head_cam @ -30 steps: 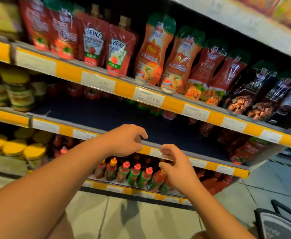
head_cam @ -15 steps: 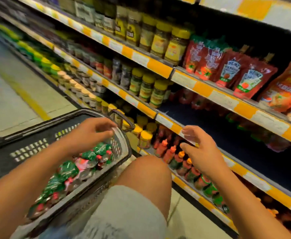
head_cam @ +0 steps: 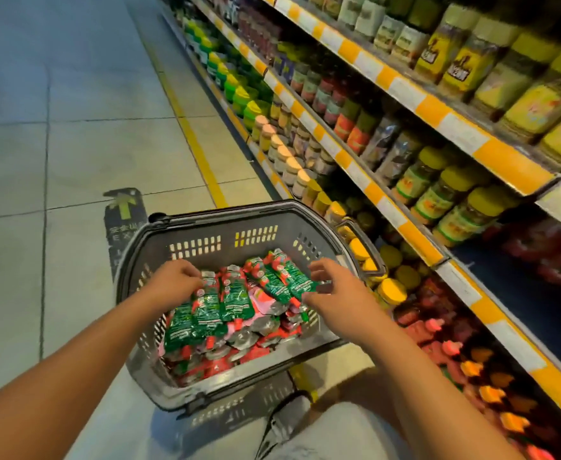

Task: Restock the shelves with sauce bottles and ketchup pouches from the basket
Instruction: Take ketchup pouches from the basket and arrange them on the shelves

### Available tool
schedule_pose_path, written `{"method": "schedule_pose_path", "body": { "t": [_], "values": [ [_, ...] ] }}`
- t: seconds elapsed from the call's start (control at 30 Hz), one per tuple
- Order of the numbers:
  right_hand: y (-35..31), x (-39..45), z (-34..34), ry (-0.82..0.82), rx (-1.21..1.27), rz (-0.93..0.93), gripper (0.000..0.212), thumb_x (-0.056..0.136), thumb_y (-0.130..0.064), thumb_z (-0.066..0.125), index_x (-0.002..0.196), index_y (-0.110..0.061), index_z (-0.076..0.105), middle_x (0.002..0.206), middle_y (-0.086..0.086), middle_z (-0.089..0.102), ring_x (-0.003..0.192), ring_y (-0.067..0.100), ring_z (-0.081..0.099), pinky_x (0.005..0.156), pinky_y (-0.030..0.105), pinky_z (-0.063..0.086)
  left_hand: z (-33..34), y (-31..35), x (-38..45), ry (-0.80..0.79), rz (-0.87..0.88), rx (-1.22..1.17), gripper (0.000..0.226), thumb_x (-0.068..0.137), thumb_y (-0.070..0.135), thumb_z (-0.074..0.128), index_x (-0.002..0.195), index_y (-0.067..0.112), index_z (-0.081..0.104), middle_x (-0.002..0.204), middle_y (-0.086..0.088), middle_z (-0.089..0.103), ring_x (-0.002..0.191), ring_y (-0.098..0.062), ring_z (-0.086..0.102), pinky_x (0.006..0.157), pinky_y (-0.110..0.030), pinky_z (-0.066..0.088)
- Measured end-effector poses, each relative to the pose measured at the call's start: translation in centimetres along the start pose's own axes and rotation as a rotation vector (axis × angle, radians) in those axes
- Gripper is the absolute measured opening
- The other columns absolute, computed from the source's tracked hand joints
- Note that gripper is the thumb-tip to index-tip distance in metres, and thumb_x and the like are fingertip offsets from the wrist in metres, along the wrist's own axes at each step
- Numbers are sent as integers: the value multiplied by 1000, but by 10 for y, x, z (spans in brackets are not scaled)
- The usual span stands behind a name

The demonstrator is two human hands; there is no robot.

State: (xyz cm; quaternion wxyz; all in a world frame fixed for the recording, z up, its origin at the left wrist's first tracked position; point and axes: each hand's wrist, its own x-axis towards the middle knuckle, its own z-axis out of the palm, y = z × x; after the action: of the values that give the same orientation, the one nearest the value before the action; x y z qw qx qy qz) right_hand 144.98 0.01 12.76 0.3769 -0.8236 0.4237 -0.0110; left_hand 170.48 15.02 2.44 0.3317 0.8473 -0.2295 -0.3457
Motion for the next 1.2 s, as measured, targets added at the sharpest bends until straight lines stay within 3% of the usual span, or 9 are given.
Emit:
{"method": "schedule_pose_path", "body": {
  "t": [0.27,0.37,0.43,0.57,0.73,0.87,0.97,1.1,1.2],
  "values": [
    [11,62,69,-226,-134,92,47,93,-22,68,137,-21,53,119,7,64,97,31,67,79,45,58,38,-35,37,-102,-149,235,7,86,15,64,86,11,59,82,-6,61,73,-22,57,63,-35,46],
    [13,84,83,-325,-250,79,58,94,-21,66,148,-18,46,141,10,58,114,31,62,82,35,49,55,-36,39,-197,-181,356,39,90,18,62,127,8,56,113,-13,63,93,-25,59,79,-39,52],
    [10,99,92,-349,-288,67,61,93,-19,66,150,-16,44,145,11,55,121,33,59,89,36,49,66,-40,41,-213,-215,411,67,94,20,61,155,11,35,140,-17,57,120,-33,59,94,-39,52],
    [11,119,120,-412,-234,135,59,95,-17,64,149,-15,43,137,15,59,106,32,60,79,34,48,77,-44,46,-137,-259,406,78,93,20,63,161,19,24,145,-18,53,130,-36,55,101,-41,52],
    [25,124,142,-481,-70,229,61,95,-13,67,149,-12,40,119,8,57,87,20,58,57,25,40,84,-54,51,-98,-281,303,62,90,12,62,147,22,40,129,-12,62,113,-33,63,88,-41,56],
    [32,129,148,-515,21,278,74,96,-15,69,158,-15,30,149,13,50,91,16,59,60,24,42,87,-65,54,-52,-329,132,46,87,1,60,123,28,48,100,-9,63,77,-25,62,54,-29,42],
    [35,137,151,-512,111,314,74,95,-12,71,157,-19,31,147,15,51,83,14,61,62,26,47,87,-69,59,-40,-322,51,42,85,-4,60,109,30,51,97,-12,65,64,-24,56,53,-33,40],
    [37,148,151,-479,200,373,67,91,-11,73,150,-16,42,139,15,56,85,17,64,81,38,57,87,-73,63,-5,-323,-94,41,85,-8,60,104,28,58,89,-14,65,59,-24,52,53,-34,38],
    [36,149,151,-474,212,389,60,93,-8,71,147,-13,45,130,11,56,75,14,62,67,32,57,89,-75,64,35,-322,-173,41,86,-9,59,105,27,64,85,-12,65,52,-19,49,50,-31,37]
  ]
}}
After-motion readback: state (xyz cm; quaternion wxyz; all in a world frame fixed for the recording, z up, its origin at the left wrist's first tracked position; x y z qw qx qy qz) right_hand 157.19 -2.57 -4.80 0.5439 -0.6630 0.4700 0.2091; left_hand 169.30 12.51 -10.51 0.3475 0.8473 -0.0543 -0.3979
